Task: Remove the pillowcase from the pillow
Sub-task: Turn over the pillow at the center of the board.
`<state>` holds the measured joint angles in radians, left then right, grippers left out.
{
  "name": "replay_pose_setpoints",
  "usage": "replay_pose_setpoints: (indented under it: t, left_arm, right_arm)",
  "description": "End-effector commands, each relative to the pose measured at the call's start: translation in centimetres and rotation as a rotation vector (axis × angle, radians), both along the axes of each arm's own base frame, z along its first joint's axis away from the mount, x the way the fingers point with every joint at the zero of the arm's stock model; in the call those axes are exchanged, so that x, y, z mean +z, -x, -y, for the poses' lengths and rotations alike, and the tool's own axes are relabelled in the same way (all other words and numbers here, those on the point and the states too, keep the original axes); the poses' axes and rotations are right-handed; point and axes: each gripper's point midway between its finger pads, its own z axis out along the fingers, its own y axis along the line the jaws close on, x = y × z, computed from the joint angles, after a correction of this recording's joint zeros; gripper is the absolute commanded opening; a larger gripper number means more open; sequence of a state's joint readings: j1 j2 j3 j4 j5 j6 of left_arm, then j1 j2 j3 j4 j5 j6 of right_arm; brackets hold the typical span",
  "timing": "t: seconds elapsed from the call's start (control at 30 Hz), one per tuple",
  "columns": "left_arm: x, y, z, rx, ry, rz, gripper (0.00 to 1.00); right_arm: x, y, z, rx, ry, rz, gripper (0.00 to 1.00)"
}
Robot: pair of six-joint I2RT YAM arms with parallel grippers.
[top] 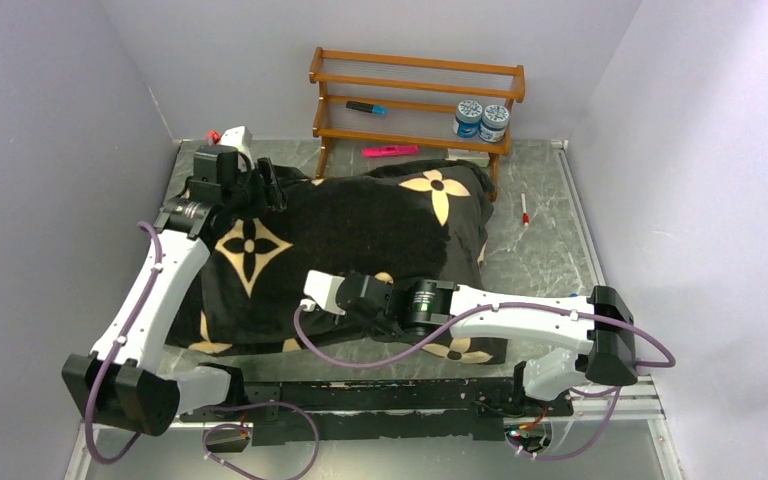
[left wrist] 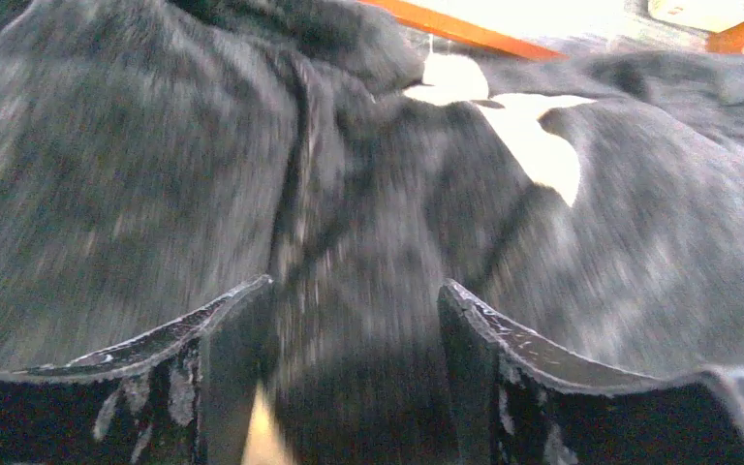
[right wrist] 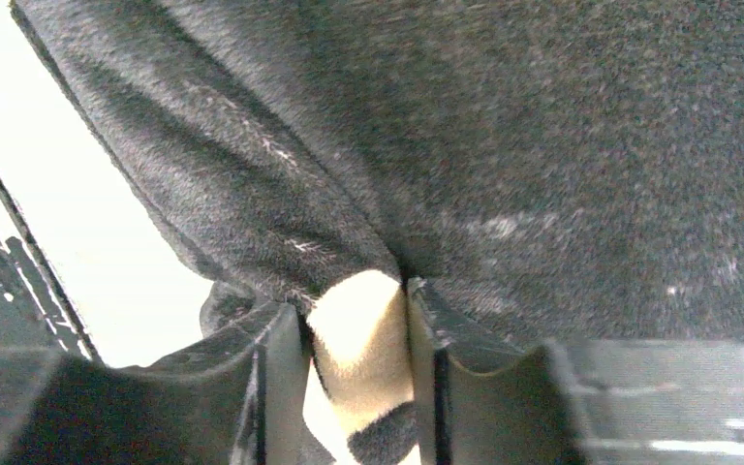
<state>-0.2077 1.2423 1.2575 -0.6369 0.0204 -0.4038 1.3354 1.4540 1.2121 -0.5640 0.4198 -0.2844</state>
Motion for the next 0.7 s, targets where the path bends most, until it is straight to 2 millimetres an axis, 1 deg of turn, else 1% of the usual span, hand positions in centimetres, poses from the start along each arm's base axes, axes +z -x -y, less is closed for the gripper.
replay_pose_setpoints:
  t: [0.0, 0.03, 0.07, 0.13, 0.2, 0.37, 0.43, 0.5, 0.6, 0.67]
  left_arm:
    - [2.5, 3.0, -0.7, 0.002, -0.014, 0.008, 0.72]
    - [3.0, 3.2, -1.3, 0.026, -0.028, 0.024, 0.74]
    - [3.4, 3.4, -1.4, 0.034, -0.028, 0.036, 0.75]
    - [4.2, 4.0, -1.9, 0.052, -0.03, 0.058, 0.82]
    - [4.7, 4.6, -2.5, 0.075, -0.036, 0.076, 0.87]
    - [5.2, 6.3, -3.9, 0.141, -0.048, 0.118, 0.88]
    - [5.3, 6.8, -4.7, 0.169, -0.057, 0.151, 0.88]
    - [6.1, 7.5, -5.5, 0.212, -0.048, 0.212, 0.9]
    - [6.5, 8.3, -5.8, 0.217, -0.044, 0.251, 0.96]
    - [6.5, 8.8, -5.8, 0.206, -0.052, 0.251, 0.97]
  right_arm:
    - [4.7, -1.4, -1.1, -0.067, -0.222, 0.044, 0.48]
    - [5.0, -1.5, -1.1, -0.074, -0.239, 0.045, 0.53]
    - [5.4, -1.7, -0.9, -0.083, -0.255, 0.045, 0.59]
    - [6.2, -2.1, -0.6, -0.106, -0.289, 0.044, 0.68]
    - [7.0, -2.7, 0.0, -0.138, -0.324, 0.041, 0.77]
    - [8.9, -4.7, 1.8, -0.232, -0.426, 0.018, 0.96]
    - [9.4, -5.6, 2.8, -0.284, -0.461, 0.009, 1.0]
    - [9.6, -6.7, 4.0, -0.344, -0.49, 0.004, 1.0]
    - [9.5, -7.9, 5.4, -0.422, -0.517, -0.008, 1.0]
    - [9.5, -8.6, 6.2, -0.479, -0.546, -0.033, 1.0]
